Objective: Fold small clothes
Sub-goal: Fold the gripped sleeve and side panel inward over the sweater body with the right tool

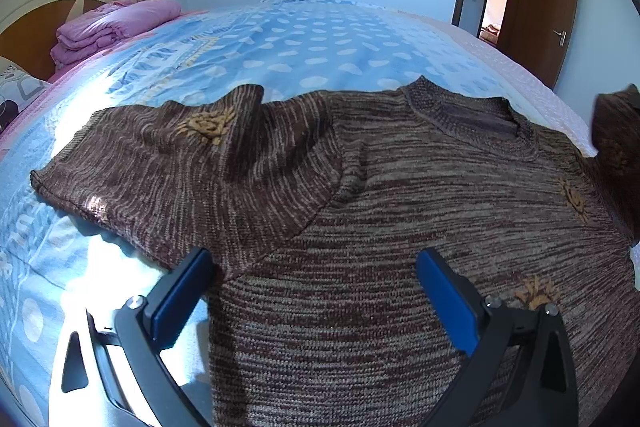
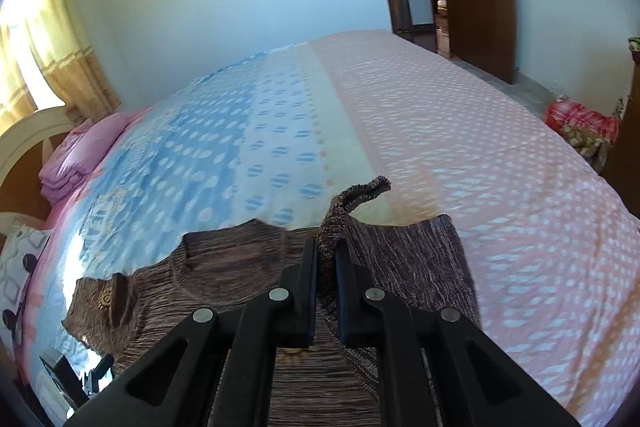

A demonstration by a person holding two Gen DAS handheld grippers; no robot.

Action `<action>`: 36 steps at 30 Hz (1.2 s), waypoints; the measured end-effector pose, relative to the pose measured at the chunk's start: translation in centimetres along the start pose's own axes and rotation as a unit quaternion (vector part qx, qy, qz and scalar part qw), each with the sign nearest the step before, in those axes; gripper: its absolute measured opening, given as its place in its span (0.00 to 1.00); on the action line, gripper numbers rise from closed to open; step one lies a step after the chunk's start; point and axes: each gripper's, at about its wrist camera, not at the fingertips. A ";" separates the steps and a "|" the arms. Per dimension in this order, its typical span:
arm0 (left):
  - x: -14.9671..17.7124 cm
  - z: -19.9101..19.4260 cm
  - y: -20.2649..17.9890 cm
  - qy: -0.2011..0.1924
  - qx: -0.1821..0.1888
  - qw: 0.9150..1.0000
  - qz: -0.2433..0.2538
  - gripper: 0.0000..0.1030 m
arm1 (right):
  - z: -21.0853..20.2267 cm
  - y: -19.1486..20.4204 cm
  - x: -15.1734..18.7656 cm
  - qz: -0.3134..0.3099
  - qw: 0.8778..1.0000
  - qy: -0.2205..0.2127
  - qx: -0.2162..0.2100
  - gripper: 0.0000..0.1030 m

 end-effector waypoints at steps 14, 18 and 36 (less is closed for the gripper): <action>0.0 0.1 0.2 -0.004 0.009 1.000 -0.003 1.00 | 9.0 8.8 8.6 -0.046 0.995 0.077 -0.042 0.07; 0.0 0.1 0.2 -0.004 0.010 1.000 -0.003 1.00 | 9.9 8.3 9.4 -0.015 0.987 0.098 -0.127 0.44; 0.0 0.1 0.2 -0.005 0.010 1.000 -0.003 1.00 | 5.7 6.0 13.0 -0.015 0.990 0.081 -0.114 0.13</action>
Point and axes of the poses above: each gripper's, at about its wrist camera, not at the fingertips, and z roughly the way its jaws point, y to its left, x to its underside, and after that the axes turned 4 degrees about -y, right-handed
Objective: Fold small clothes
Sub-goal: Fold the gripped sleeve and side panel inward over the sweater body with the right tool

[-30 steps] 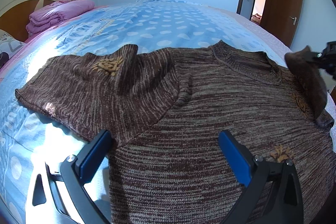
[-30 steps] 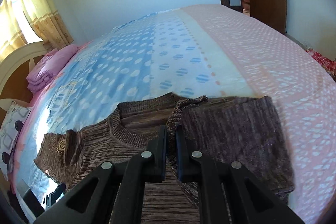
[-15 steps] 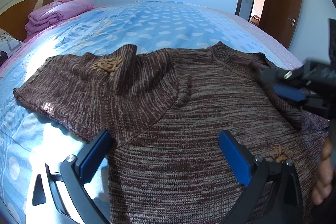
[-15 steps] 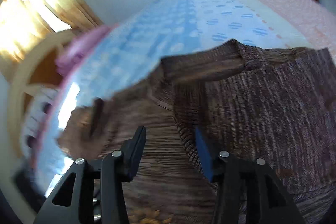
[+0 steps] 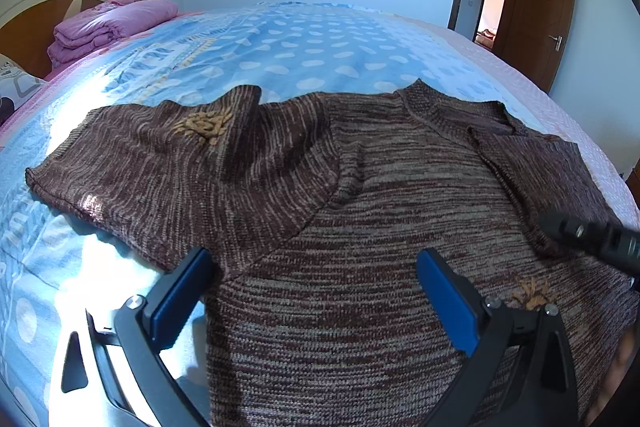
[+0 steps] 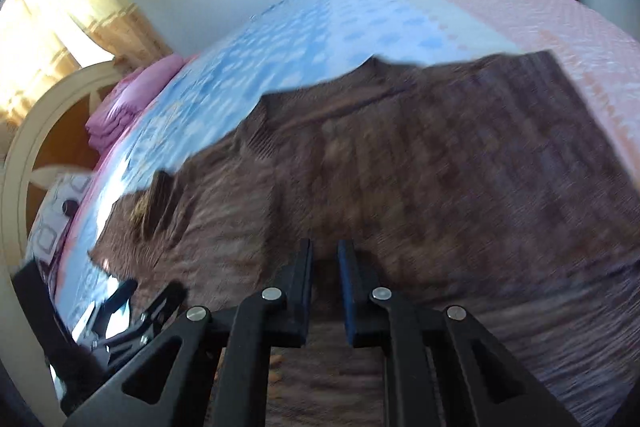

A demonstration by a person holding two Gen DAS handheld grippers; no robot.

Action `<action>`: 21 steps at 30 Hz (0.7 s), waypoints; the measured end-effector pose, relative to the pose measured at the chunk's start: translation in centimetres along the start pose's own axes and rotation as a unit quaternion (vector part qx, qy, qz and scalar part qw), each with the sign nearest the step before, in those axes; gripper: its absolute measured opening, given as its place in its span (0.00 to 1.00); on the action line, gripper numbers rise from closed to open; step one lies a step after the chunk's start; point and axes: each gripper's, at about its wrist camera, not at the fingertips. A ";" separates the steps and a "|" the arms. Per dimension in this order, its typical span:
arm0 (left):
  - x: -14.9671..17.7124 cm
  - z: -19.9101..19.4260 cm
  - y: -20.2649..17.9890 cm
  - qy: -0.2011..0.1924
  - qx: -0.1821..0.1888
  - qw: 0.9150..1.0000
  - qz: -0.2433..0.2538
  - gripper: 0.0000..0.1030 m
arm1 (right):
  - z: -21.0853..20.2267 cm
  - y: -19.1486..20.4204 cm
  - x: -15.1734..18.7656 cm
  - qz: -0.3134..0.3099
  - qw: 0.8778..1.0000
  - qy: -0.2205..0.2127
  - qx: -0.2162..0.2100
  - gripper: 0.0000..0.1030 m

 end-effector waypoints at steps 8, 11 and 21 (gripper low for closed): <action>0.0 0.0 0.0 0.000 0.000 1.000 0.000 1.00 | -1.4 0.0 -1.3 -0.026 0.999 -0.023 0.004 0.16; 0.0 0.0 0.0 0.002 0.000 1.000 0.000 1.00 | 0.7 -0.3 -1.0 -0.057 0.997 0.044 0.034 0.15; -1.3 -2.7 3.3 -0.001 -0.013 1.000 -0.025 1.00 | -4.7 -3.3 -2.5 -0.060 0.986 -0.071 0.137 0.16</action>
Point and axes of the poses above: each gripper's, at about its wrist camera, not at the fingertips, and z roughly the way its jaws point, y to its left, x to its underside, and after that the axes turned 4 degrees about -y, right-handed
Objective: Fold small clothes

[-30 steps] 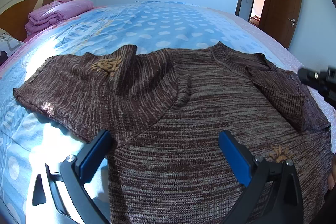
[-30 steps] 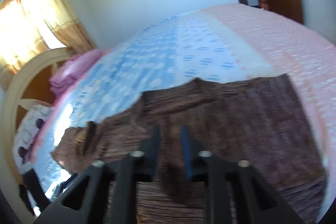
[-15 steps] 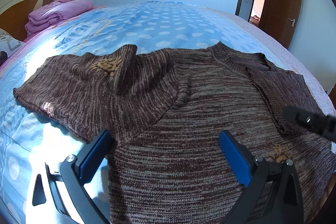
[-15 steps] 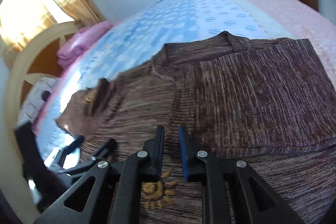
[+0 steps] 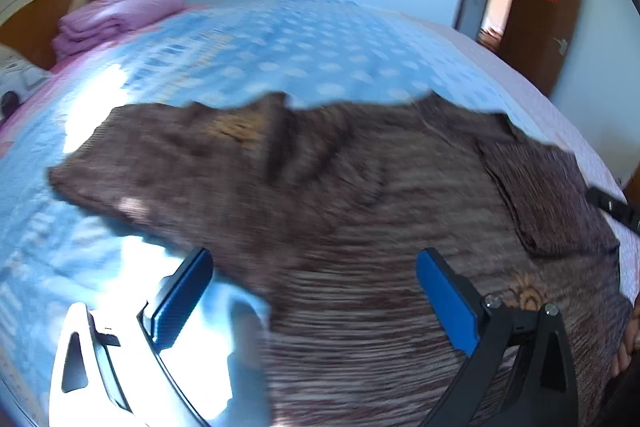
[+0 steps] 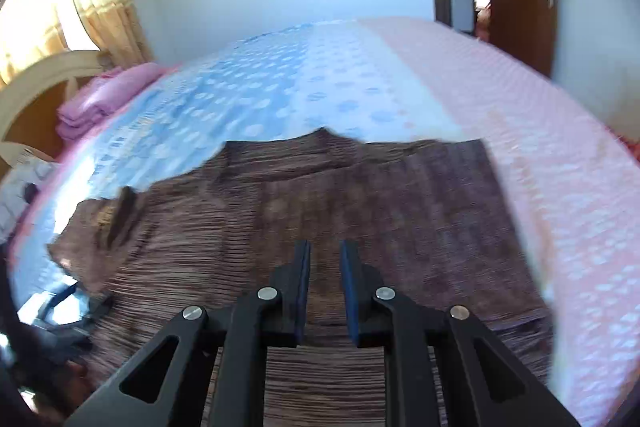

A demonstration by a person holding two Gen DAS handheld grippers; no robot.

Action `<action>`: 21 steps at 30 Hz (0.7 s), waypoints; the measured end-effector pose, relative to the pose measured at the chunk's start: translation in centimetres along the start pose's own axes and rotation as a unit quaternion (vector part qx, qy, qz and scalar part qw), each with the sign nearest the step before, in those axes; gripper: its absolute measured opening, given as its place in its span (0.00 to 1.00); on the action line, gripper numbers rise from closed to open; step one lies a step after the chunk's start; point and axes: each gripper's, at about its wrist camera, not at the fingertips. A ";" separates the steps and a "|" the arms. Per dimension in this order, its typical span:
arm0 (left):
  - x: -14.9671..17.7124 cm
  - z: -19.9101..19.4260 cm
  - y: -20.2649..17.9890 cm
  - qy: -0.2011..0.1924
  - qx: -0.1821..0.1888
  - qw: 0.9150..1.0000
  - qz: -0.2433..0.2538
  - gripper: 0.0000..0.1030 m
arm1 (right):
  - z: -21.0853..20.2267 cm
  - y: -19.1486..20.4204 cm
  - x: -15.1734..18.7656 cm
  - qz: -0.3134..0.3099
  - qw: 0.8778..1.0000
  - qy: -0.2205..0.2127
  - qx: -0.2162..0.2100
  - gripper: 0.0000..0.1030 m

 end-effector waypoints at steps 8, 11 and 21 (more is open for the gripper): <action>-3.8 -0.4 13.6 -0.013 -0.121 0.976 -0.178 1.00 | 2.0 -2.9 2.7 0.033 0.999 0.017 0.018 0.17; -4.0 1.1 17.4 -0.002 -0.121 0.961 -0.249 1.00 | 2.3 -2.6 2.9 0.025 0.999 0.017 0.014 0.24; -4.1 3.8 19.3 -0.035 -0.108 0.941 -0.319 0.91 | 2.1 -2.3 3.1 0.015 1.000 0.015 0.004 0.36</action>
Point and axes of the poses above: each gripper's, at about its wrist camera, not at the fingertips, and z roughly the way its jaws point, y to its left, x to its underside, and after that the axes turned 4 degrees about -y, right-handed
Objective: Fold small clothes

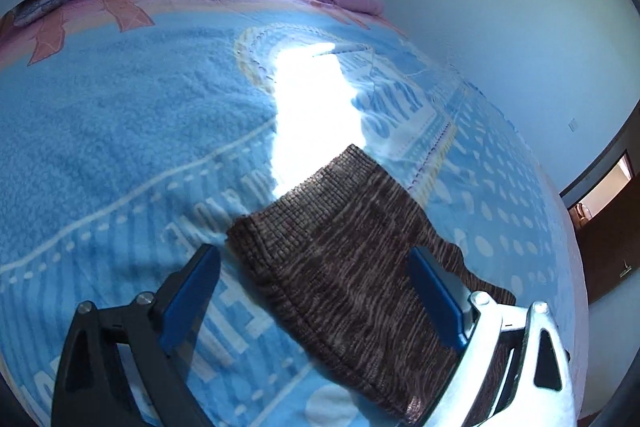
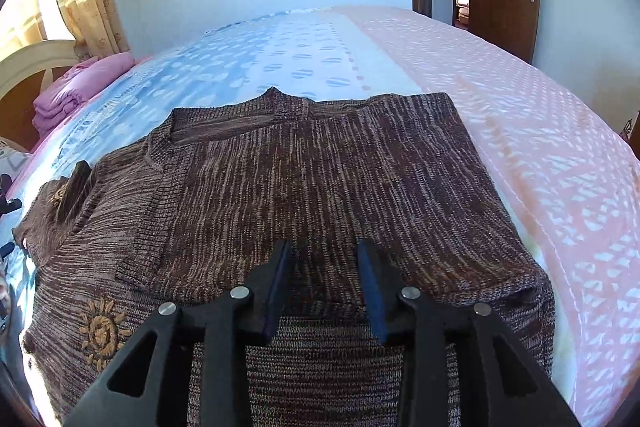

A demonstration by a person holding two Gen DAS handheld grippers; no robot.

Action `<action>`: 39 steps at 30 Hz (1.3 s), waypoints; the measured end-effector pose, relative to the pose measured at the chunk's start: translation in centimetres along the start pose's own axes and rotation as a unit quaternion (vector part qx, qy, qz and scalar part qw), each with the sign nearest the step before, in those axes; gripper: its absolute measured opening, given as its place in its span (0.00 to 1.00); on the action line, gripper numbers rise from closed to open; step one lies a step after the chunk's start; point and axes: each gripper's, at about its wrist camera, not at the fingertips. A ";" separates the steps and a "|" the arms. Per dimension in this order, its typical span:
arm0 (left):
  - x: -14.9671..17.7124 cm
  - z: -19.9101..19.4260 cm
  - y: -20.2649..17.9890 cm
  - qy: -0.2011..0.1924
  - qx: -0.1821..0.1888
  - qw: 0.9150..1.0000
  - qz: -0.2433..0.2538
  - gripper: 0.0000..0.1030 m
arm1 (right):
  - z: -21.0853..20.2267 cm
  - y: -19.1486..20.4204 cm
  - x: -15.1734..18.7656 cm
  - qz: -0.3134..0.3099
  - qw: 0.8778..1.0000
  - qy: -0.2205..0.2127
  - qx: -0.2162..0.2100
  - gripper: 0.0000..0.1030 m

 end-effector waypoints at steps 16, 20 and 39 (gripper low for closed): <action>-1.5 -1.3 -2.4 -0.017 0.004 0.999 0.038 0.10 | 0.0 -0.8 0.2 0.019 1.000 -0.005 -0.019 0.37; -0.4 -5.4 -8.0 -0.058 0.078 0.989 0.108 0.10 | 0.0 -0.7 0.2 0.021 1.000 -0.006 -0.021 0.37; 21.7 -11.3 -23.9 0.032 0.211 0.881 0.421 0.21 | -0.1 -0.6 0.2 0.020 0.999 -0.006 -0.033 0.46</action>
Point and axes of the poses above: each gripper's, at about its wrist camera, not at the fingertips, and z roughly the way its jaws point, y to its left, x to its underside, and after that the axes turned 4 degrees about -y, right-handed
